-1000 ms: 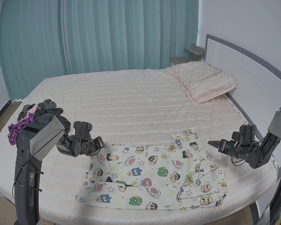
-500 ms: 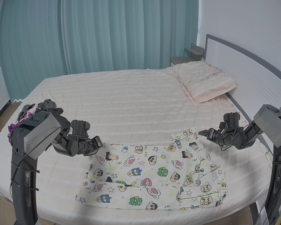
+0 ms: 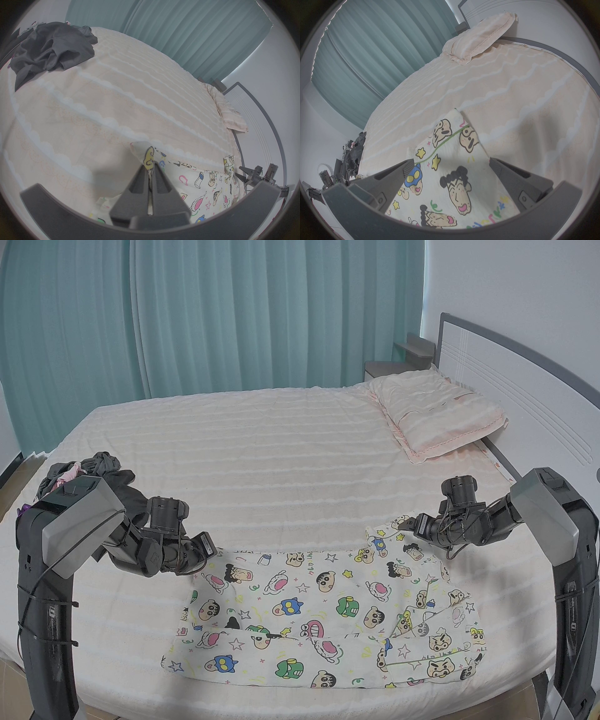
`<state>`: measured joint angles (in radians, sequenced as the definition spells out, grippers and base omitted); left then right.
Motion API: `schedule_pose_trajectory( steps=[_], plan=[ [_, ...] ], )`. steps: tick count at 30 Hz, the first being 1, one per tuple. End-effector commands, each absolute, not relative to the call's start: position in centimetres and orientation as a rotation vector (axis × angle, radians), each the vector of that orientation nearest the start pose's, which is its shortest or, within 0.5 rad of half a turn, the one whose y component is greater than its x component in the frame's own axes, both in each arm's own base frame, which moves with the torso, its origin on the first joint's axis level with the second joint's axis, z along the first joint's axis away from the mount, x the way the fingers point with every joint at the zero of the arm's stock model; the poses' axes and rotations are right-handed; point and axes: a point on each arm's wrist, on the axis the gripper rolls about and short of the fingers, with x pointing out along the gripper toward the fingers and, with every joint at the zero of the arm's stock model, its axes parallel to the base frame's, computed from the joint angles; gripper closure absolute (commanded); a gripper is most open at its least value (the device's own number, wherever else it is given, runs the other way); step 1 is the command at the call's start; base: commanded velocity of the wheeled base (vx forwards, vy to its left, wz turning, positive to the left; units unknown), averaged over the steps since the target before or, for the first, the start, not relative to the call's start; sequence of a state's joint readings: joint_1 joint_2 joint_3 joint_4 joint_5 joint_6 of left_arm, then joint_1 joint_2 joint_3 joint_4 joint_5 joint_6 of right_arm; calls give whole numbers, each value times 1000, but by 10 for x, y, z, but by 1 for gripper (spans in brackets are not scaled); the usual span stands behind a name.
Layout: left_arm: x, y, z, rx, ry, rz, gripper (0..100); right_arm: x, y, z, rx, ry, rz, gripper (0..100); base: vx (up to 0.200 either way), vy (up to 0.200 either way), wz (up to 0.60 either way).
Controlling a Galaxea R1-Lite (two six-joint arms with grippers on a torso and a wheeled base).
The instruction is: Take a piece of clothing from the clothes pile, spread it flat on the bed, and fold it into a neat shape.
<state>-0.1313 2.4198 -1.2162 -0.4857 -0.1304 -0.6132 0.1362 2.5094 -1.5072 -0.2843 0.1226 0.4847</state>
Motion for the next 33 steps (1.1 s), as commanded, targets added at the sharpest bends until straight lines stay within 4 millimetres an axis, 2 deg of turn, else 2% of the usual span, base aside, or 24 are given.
schedule_pose_trajectory(
  steps=[1,7,17,25,33],
  plan=[
    [429,-60,-5,-583,772,-23,100,476,68,-3,458,770,67,0,0,0,0],
    [428,-60,-7,-583,773,-25,100,480,72,-1,452,780,69,0,0,0,0],
    [427,-62,-5,-581,774,-27,100,486,60,-9,445,777,11,0,0,0,0],
    [425,-61,-7,-580,782,-24,100,486,64,-6,441,775,34,0,0,0,0],
    [424,-61,-7,-580,784,-23,100,486,67,-3,462,846,71,0,0,0,0]
  ],
)
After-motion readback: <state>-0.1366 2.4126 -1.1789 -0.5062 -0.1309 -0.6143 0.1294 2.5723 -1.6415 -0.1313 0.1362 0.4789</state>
